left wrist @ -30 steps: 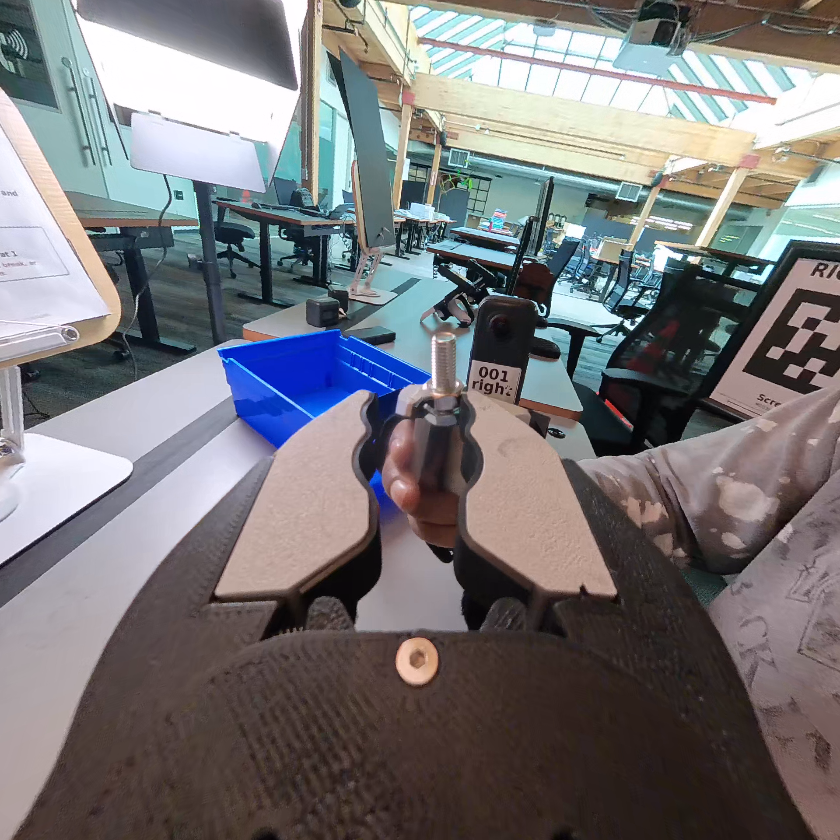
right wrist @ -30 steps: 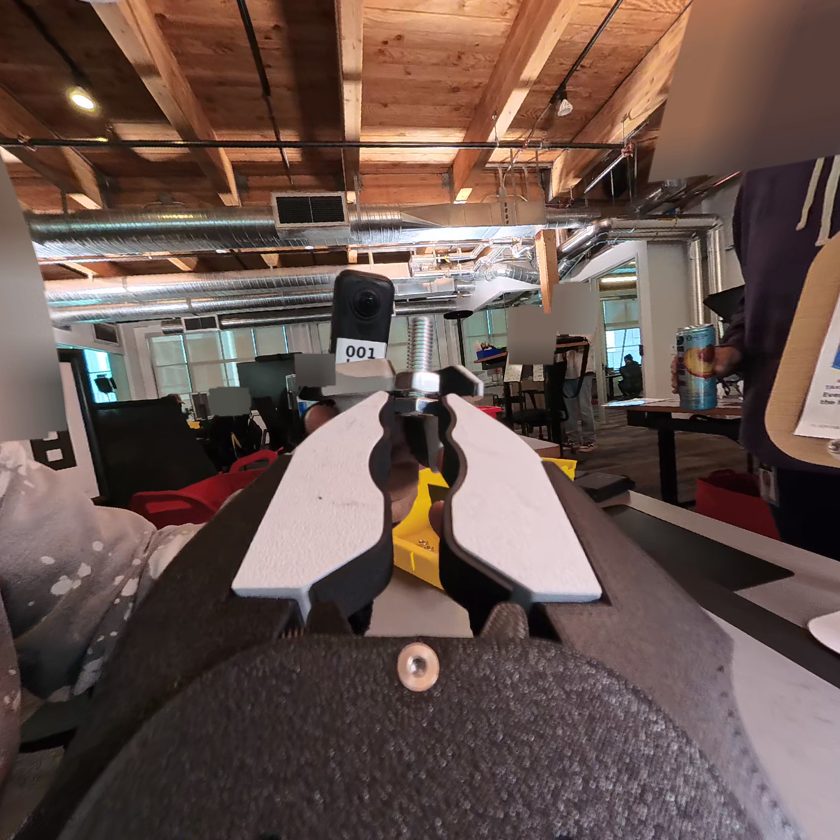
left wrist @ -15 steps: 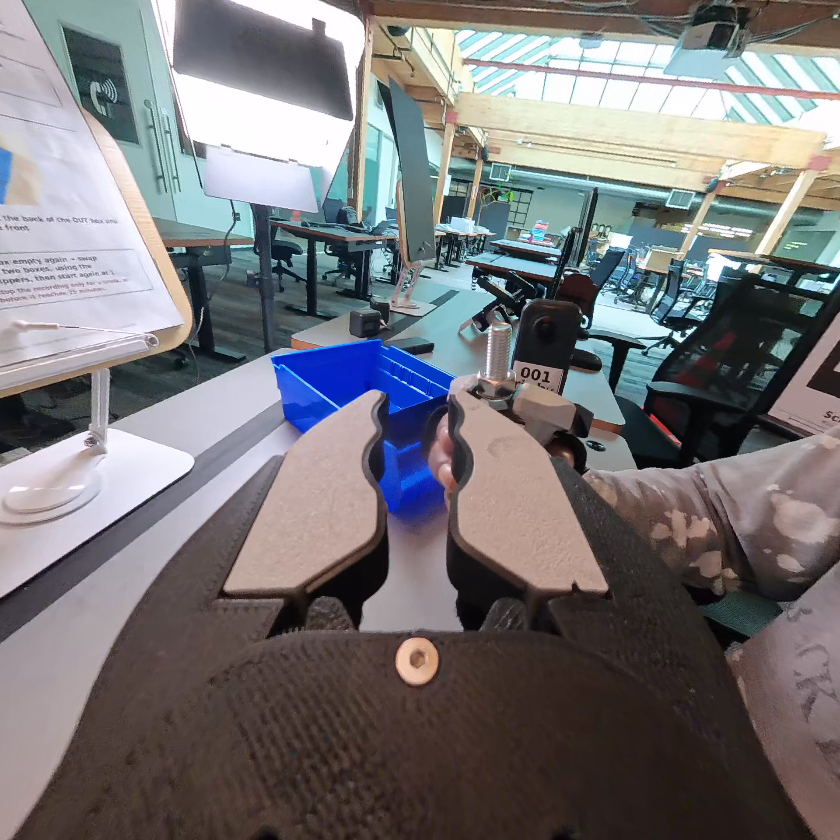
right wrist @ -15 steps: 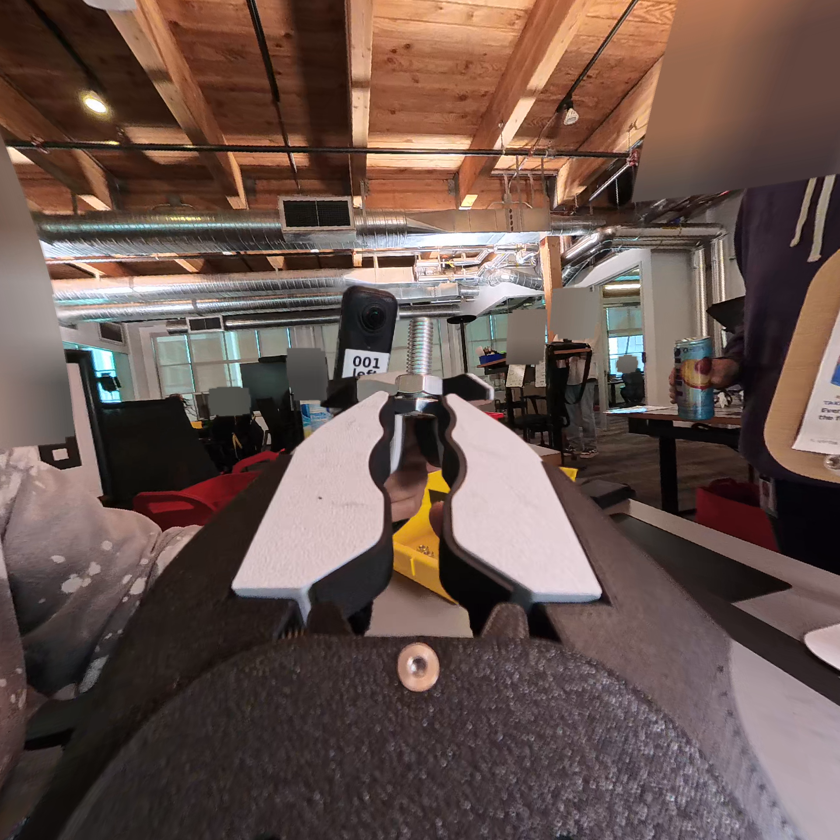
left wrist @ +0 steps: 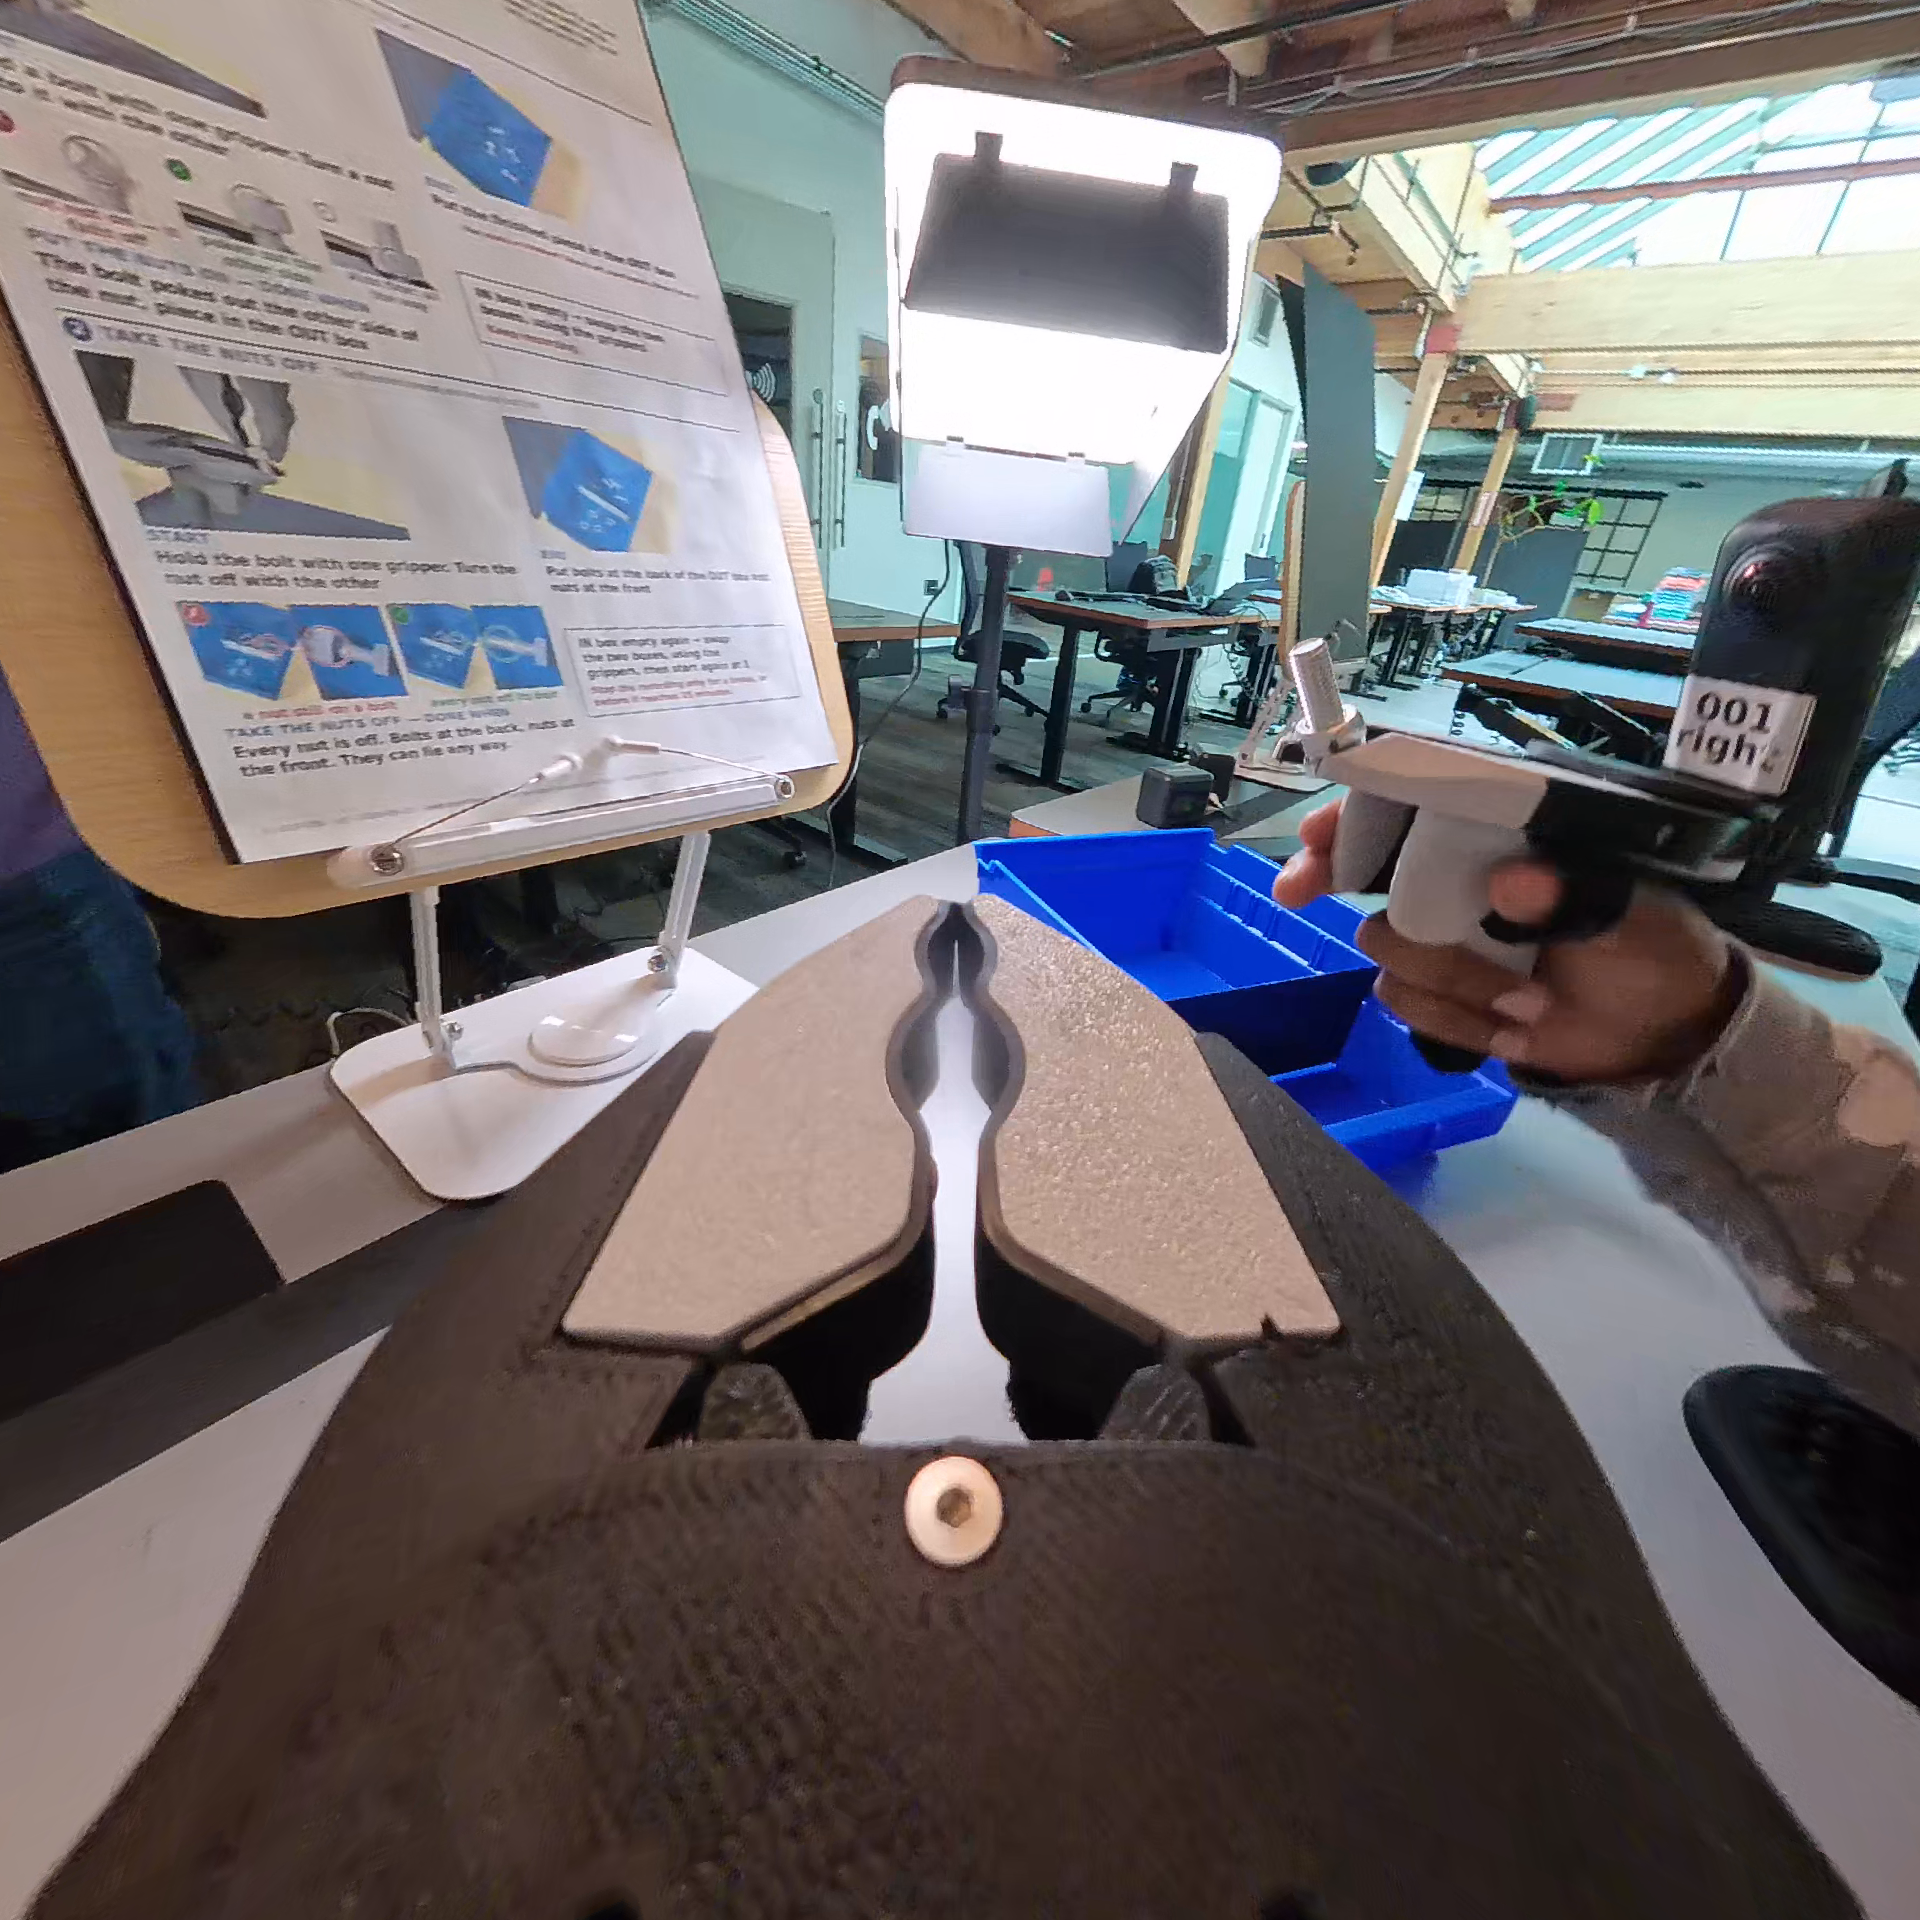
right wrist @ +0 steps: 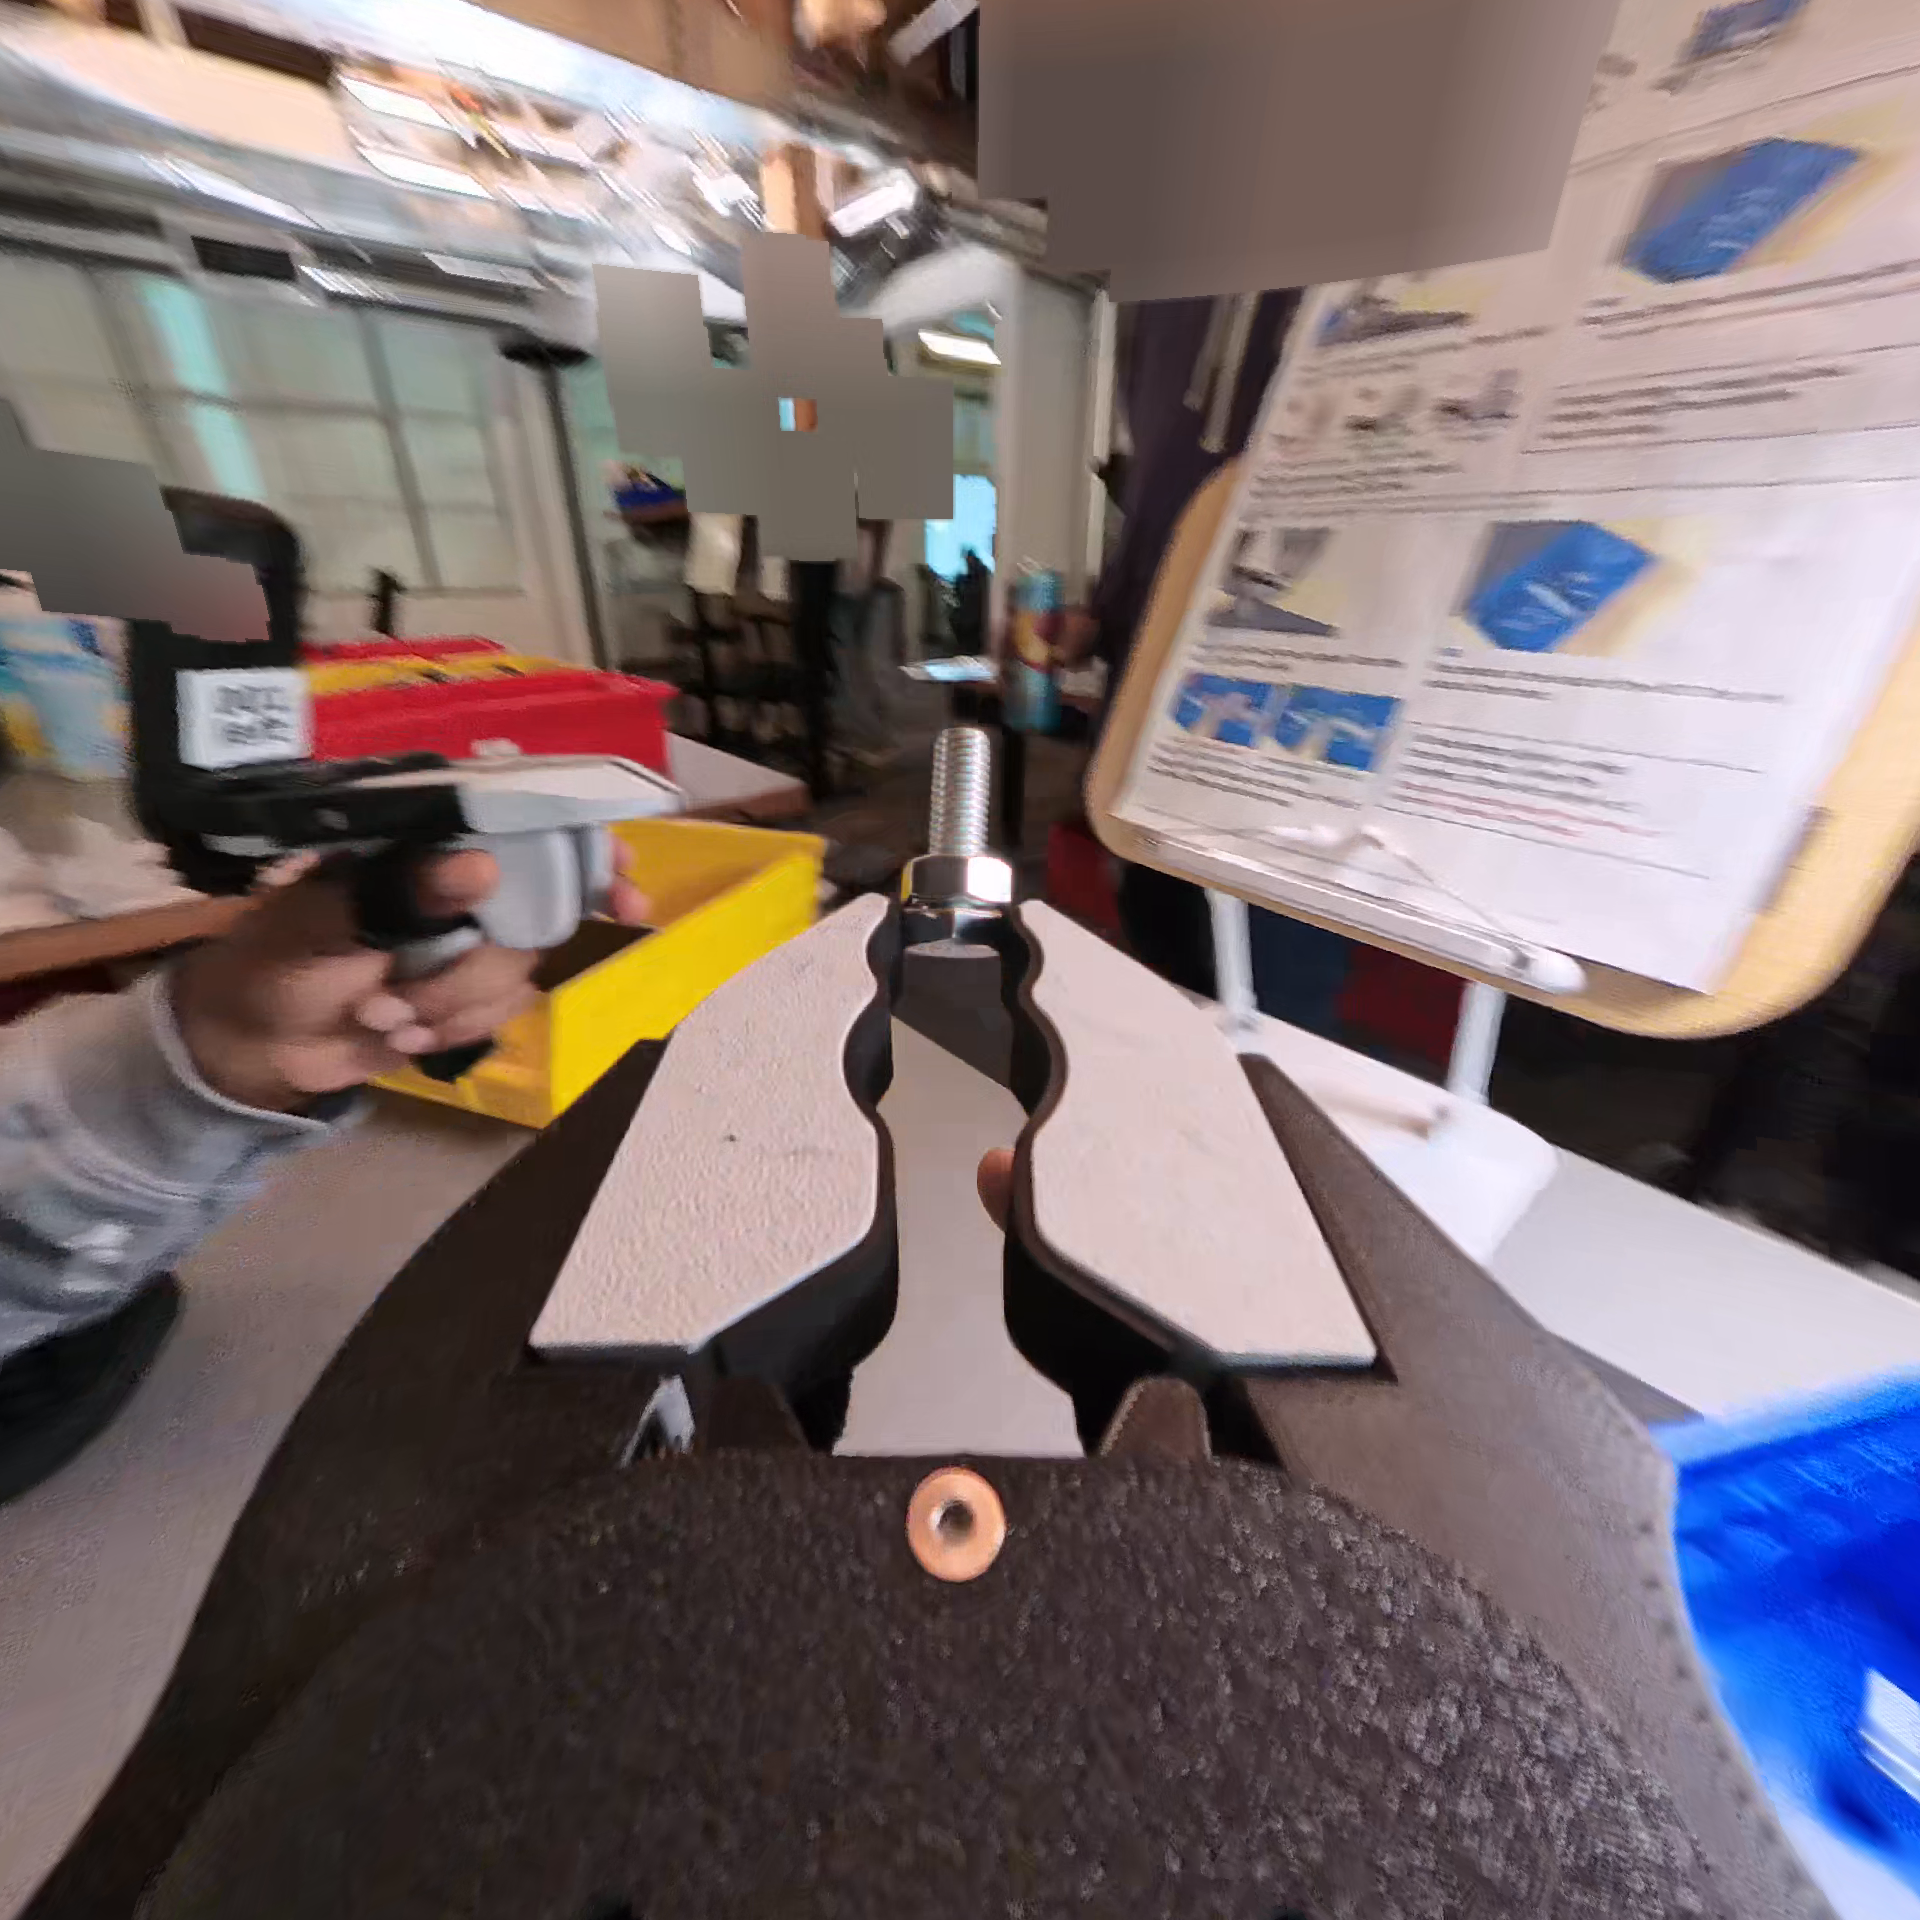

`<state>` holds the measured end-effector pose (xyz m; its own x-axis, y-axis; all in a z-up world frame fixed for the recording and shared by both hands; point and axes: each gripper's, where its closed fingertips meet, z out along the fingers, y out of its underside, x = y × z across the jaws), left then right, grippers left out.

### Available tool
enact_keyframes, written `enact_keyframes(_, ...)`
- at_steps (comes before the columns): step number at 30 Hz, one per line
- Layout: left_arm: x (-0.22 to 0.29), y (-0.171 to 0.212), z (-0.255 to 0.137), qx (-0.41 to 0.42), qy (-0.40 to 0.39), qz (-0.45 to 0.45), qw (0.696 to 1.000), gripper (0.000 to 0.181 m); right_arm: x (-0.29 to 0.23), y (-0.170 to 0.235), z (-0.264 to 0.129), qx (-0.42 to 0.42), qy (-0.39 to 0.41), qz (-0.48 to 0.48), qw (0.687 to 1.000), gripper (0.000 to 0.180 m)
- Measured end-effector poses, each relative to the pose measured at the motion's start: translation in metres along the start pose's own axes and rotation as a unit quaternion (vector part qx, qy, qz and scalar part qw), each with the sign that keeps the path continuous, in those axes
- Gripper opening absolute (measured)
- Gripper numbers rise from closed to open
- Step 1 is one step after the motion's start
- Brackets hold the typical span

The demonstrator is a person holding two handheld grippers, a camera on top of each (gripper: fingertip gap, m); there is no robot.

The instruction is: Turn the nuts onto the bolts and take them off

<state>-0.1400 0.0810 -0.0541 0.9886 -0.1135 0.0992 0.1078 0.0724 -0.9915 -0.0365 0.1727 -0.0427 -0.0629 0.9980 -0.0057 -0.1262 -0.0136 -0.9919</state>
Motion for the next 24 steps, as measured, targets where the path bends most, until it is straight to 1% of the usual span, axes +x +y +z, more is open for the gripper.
enact_keyframes(3,-0.004,-0.001,-0.001,0.001,-0.006,0.000,1.000,0.000,0.070,0.010,-0.029,-0.096,0.098,-0.033,0.990,0.018)
enact_keyframes(5,-0.005,-0.002,-0.002,0.001,-0.006,-0.001,1.000,0.000,0.124,0.031,-0.051,-0.191,0.163,-0.055,0.966,0.018)
enact_keyframes(8,-0.007,-0.001,-0.001,-0.002,-0.014,-0.001,1.000,0.000,0.195,0.087,-0.080,-0.359,0.217,-0.055,0.906,0.018)
enact_keyframes(10,-0.009,0.002,0.000,-0.009,-0.019,0.001,1.000,0.001,0.226,0.129,-0.094,-0.451,0.226,-0.027,0.863,0.018)
enact_keyframes(11,-0.010,0.004,0.000,-0.012,-0.023,0.003,1.000,0.001,0.239,0.146,-0.098,-0.484,0.233,-0.017,0.843,0.018)
enact_keyframes(13,-0.011,0.007,0.000,-0.017,-0.026,0.007,0.999,0.001,0.258,0.173,-0.103,-0.525,0.245,-0.001,0.815,0.018)
enact_keyframes(16,-0.017,0.010,-0.001,-0.025,-0.035,0.014,0.999,0.001,0.274,0.203,-0.103,-0.551,0.264,0.032,0.791,0.018)
enact_keyframes(20,-0.028,0.015,-0.002,-0.033,-0.047,0.010,0.998,0.001,0.279,0.232,-0.113,-0.594,0.279,0.056,0.753,0.018)
enact_keyframes(24,-0.037,0.019,-0.003,-0.036,-0.055,0.003,0.998,0.001,0.277,0.234,-0.113,-0.596,0.280,0.062,0.750,0.018)
